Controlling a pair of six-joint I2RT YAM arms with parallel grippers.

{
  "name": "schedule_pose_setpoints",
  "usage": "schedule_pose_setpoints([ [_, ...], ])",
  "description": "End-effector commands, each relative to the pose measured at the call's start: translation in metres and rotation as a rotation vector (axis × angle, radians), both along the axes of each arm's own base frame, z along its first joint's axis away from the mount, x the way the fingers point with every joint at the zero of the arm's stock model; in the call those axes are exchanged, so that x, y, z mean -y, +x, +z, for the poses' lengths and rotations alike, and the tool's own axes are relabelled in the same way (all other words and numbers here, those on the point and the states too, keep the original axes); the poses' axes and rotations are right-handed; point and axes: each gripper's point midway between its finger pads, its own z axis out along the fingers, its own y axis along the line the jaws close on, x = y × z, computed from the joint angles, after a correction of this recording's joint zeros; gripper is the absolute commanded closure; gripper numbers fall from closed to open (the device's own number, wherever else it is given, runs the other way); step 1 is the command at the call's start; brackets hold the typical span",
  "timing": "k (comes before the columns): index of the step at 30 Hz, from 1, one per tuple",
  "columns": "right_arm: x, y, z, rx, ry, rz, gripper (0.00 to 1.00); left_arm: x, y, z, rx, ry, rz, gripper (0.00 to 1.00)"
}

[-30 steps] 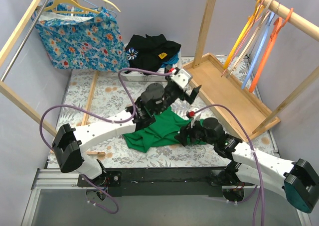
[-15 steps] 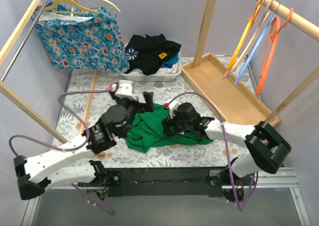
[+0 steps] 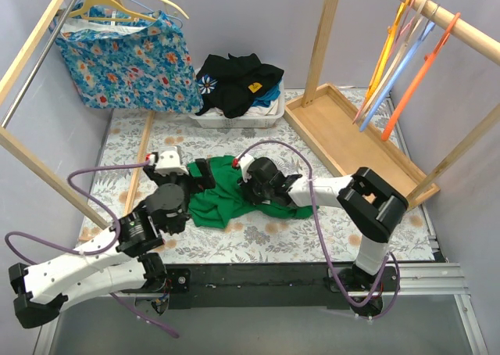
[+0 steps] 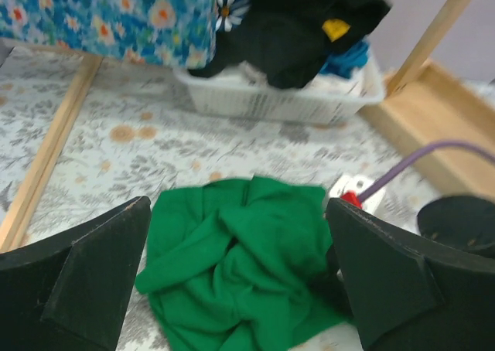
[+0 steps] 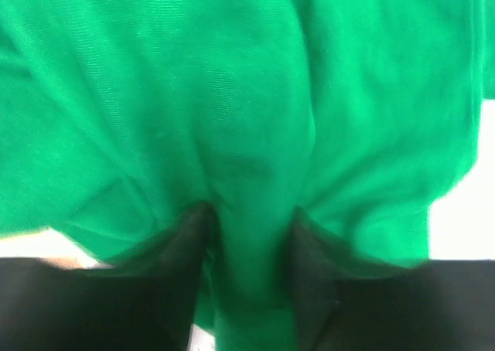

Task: Remove the t-shirt from the hanger
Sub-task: Pick up the T-shirt from the center of the board, then place the T-shirt in the bin.

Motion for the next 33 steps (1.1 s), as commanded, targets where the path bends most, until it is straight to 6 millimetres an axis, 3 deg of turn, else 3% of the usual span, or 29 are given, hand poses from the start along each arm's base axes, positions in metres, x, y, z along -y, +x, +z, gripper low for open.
schedule_pose_setpoints([
  [1,0.057,-0.011,-0.079,-0.116,-0.317,-0.113,0.98,-0.006,0.003,-0.036,-0.055,0.109,0.068,0.02],
  [6,0.060,0.004,-0.070,-0.099,-0.316,-0.172,0.99,-0.013,0.002,-0.042,-0.057,0.087,0.098,0.02],
  [9,0.058,0.026,-0.036,-0.036,-0.257,-0.222,0.99,-0.020,-0.001,-0.036,-0.040,0.051,0.110,0.02],
  [11,0.053,0.049,0.005,0.044,-0.206,-0.265,0.99,-0.024,-0.002,-0.035,-0.033,0.030,0.123,0.02],
  [14,0.044,0.090,0.088,0.202,-0.078,-0.329,0.99,-0.027,-0.003,-0.040,-0.034,0.021,0.131,0.02],
  [17,0.030,0.136,0.205,0.424,0.110,-0.355,0.99,-0.025,-0.003,-0.044,-0.044,0.026,0.135,0.02],
  [18,0.027,0.142,0.227,0.468,0.147,-0.357,0.99,-0.025,-0.002,-0.047,-0.048,0.031,0.134,0.02],
  [21,0.022,0.171,0.345,0.728,0.322,-0.388,0.99,-0.025,-0.001,-0.051,-0.054,0.049,0.151,0.02],
  [22,0.023,0.174,0.362,0.768,0.348,-0.397,0.99,-0.027,-0.001,-0.050,-0.052,0.048,0.160,0.02],
  [23,0.023,0.178,0.393,0.845,0.399,-0.401,0.99,-0.027,-0.001,-0.050,-0.051,0.045,0.163,0.02],
  [24,0.022,0.179,0.406,0.878,0.420,-0.388,0.99,-0.028,-0.001,-0.050,-0.050,0.046,0.168,0.02],
  [25,0.023,0.182,0.434,0.953,0.466,-0.397,0.99,-0.029,-0.002,-0.051,-0.050,0.040,0.170,0.02],
  [26,0.020,0.183,0.442,0.985,0.483,-0.392,0.99,-0.029,-0.002,-0.052,-0.051,0.038,0.170,0.02],
  [29,0.025,0.186,0.503,1.242,0.591,-0.394,0.99,-0.027,-0.001,-0.057,-0.057,0.038,0.167,0.02],
  [30,0.020,0.196,0.499,1.255,0.588,-0.392,0.99,-0.026,-0.001,-0.058,-0.060,0.040,0.158,0.02],
  [31,0.031,0.217,0.535,1.344,0.644,-0.450,0.99,-0.022,-0.001,-0.063,-0.071,0.054,0.150,0.02],
  [32,0.024,0.233,0.523,1.343,0.635,-0.454,0.99,-0.022,0.000,-0.063,-0.074,0.057,0.150,0.02],
  [33,0.025,0.237,0.526,1.364,0.652,-0.452,0.99,-0.020,0.000,-0.064,-0.077,0.060,0.146,0.02],
])
